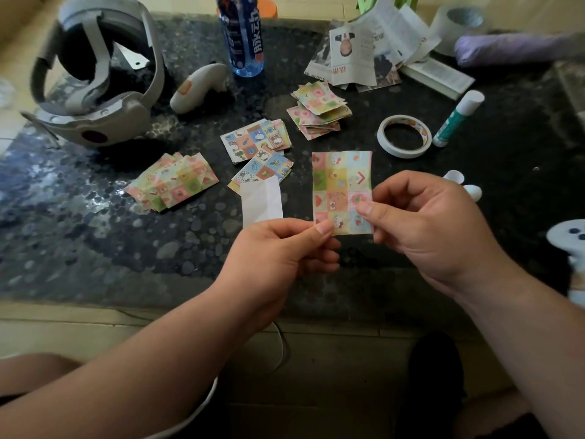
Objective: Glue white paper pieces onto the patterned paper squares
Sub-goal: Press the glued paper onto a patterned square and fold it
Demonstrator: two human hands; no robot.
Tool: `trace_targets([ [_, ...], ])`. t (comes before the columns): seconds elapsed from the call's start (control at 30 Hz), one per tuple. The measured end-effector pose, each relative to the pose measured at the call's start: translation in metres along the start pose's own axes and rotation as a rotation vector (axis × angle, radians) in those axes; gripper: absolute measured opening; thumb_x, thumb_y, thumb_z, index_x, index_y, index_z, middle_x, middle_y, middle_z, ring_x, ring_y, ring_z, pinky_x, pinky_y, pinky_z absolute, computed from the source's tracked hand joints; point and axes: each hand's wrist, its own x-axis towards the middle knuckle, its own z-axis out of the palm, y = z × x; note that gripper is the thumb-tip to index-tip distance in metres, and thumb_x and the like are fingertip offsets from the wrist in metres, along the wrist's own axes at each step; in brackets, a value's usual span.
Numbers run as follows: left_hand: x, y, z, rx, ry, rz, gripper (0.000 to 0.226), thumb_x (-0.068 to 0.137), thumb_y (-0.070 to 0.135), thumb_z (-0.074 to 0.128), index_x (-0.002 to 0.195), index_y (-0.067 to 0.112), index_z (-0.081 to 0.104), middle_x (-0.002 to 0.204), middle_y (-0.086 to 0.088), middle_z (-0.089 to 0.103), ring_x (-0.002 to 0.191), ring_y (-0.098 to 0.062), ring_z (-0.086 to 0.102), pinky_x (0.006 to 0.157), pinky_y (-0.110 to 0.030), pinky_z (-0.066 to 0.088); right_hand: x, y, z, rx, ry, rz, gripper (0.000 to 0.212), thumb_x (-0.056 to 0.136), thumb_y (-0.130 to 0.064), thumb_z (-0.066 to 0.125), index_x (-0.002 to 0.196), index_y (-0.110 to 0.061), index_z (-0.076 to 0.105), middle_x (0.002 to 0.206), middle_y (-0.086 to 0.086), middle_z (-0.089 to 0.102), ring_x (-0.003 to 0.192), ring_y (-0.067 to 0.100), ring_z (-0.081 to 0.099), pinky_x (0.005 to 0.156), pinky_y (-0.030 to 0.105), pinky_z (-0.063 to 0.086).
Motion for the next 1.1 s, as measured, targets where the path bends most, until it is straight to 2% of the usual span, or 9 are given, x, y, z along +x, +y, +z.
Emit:
trace_targets([
  [0.07, -0.0006, -0.0009, -0.0003, -0.003, -0.016, 0.001, 0.014, 0.073, 0.016, 0.073, 0.07, 0.002, 0.074, 0.072, -0.016, 0.071, 0.06, -0.02, 0.067, 0.06, -0.03, 0.06, 0.0, 0.0001, 0.0, 0.011, 0.01, 0.013, 0.01, 0.084, -0.013, 0.08, 0.081, -0.015, 0.071, 0.065, 0.001, 0.069, 0.058, 0.018, 0.06, 0.058, 0.033, 0.052],
  [0.2, -0.0019, -0.0019, 0.0001, -0.01, -0.033, -0.008, 0.017, 0.074, 0.016, 0.072, 0.075, -0.001, 0.073, 0.073, -0.017, 0.071, 0.062, -0.021, 0.069, 0.061, -0.031, 0.06, -0.0003, -0.002, -0.0001, 0.019, 0.015, 0.035, 0.01, 0.083, -0.013, 0.081, 0.08, -0.015, 0.071, 0.064, 0.0, 0.068, 0.055, 0.013, 0.058, 0.051, 0.024, 0.047],
  [0.43, 0.0008, 0.001, -0.001, -0.031, -0.021, -0.034, 0.022, 0.071, 0.02, 0.077, 0.083, 0.003, 0.077, 0.077, -0.012, 0.072, 0.066, -0.017, 0.067, 0.068, -0.029, 0.061, -0.0002, -0.0016, 0.0002, 0.019, 0.024, 0.03, 0.011, 0.083, -0.012, 0.081, 0.079, -0.015, 0.071, 0.062, 0.002, 0.067, 0.054, 0.014, 0.057, 0.05, 0.022, 0.047],
  [0.63, 0.0019, 0.0029, -0.0017, -0.07, 0.001, -0.07, 0.009, 0.086, 0.008, 0.071, 0.084, 0.002, 0.076, 0.077, -0.015, 0.072, 0.062, -0.016, 0.066, 0.061, -0.029, 0.059, -0.0008, -0.0021, -0.0005, -0.02, 0.024, 0.017, 0.01, 0.083, -0.013, 0.081, 0.081, -0.015, 0.072, 0.064, 0.002, 0.068, 0.056, 0.013, 0.059, 0.054, 0.025, 0.05],
  [0.83, 0.0035, 0.0043, -0.0012, -0.144, -0.009, -0.075, 0.011, 0.082, 0.009, 0.069, 0.087, 0.001, 0.073, 0.077, -0.015, 0.072, 0.063, -0.018, 0.067, 0.061, -0.027, 0.058, -0.0008, -0.0037, 0.0018, -0.023, 0.024, 0.014, 0.011, 0.083, -0.015, 0.082, 0.081, -0.017, 0.072, 0.063, 0.002, 0.068, 0.058, 0.015, 0.06, 0.055, 0.028, 0.05],
  [1.0, 0.0017, 0.0042, -0.0018, -0.1, 0.0, -0.032, 0.012, 0.074, 0.016, 0.073, 0.078, 0.005, 0.078, 0.076, -0.016, 0.071, 0.066, -0.02, 0.068, 0.065, -0.028, 0.059, 0.0002, -0.0051, 0.0018, -0.004, 0.026, 0.036, 0.012, 0.083, -0.013, 0.081, 0.079, -0.019, 0.071, 0.062, -0.001, 0.067, 0.056, 0.011, 0.059, 0.054, 0.028, 0.049],
  [1.1, 0.0014, 0.0052, -0.0008, -0.058, 0.013, -0.015, 0.012, 0.07, 0.021, 0.076, 0.069, 0.01, 0.079, 0.071, -0.011, 0.069, 0.063, -0.016, 0.065, 0.063, -0.026, 0.059, -0.0015, -0.0049, 0.0042, -0.003, 0.011, 0.039, 0.012, 0.083, -0.01, 0.081, 0.081, -0.015, 0.07, 0.061, -0.002, 0.067, 0.055, 0.009, 0.059, 0.053, 0.023, 0.05],
])
